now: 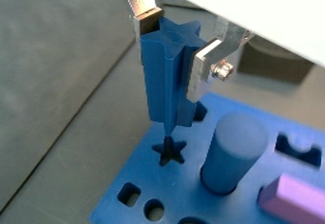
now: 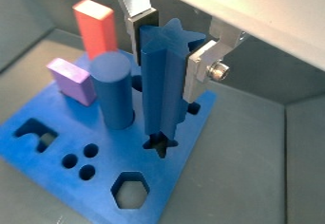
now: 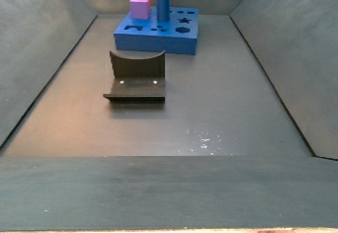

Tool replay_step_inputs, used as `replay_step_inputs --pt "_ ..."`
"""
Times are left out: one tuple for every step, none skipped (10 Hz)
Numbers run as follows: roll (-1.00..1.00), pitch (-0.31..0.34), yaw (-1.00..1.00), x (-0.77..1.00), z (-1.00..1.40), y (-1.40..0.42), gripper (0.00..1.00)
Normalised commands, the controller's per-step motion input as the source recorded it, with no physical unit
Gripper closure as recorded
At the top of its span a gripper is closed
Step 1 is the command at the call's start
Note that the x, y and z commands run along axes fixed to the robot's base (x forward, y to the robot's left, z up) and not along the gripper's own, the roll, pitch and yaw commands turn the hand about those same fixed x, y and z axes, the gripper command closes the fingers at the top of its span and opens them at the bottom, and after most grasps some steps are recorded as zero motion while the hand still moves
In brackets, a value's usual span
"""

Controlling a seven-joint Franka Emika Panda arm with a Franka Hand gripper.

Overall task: Pick up the star object. Move up. Place the star object on the fixture. Regrasp the star object. Move to above the board. Insert the star object.
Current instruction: Insert the star object.

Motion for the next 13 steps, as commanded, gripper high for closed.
replay_step_inputs --pt "-0.15 0.187 -0.59 0.15 -0.54 -0.07 1.00" --pt "-0.19 0.119 -0.47 0.16 -0.55 -0.08 1.00" --pt "-0.17 0.144 -0.39 0.15 -0.56 0.00 1.00" --pt "-0.18 0.120 -0.18 0.00 -0.32 0.00 1.00" --pt "-0.07 0.010 -0.07 0.00 -0.12 0.00 1.00" --pt "-0.08 0.000 -0.13 -0.01 -0.09 0.00 1.00" --pt "-0.11 0.000 -0.23 0.00 -0.13 -0.03 1.00" --pt "-0.14 0.023 -0.31 0.00 -0.25 -0.06 1.00" --pt "-0.16 0.073 -0.43 0.00 -0.31 -0.03 1.00" --pt "-0.12 0.083 -0.52 0.00 -0.25 0.00 1.00" --pt "-0.08 0.016 -0.26 0.00 -0.12 0.00 1.00" --pt "-0.08 0.021 -0.25 0.00 -0.12 0.00 1.00" --pt "-0.10 0.043 -0.27 0.00 -0.20 0.00 1.00"
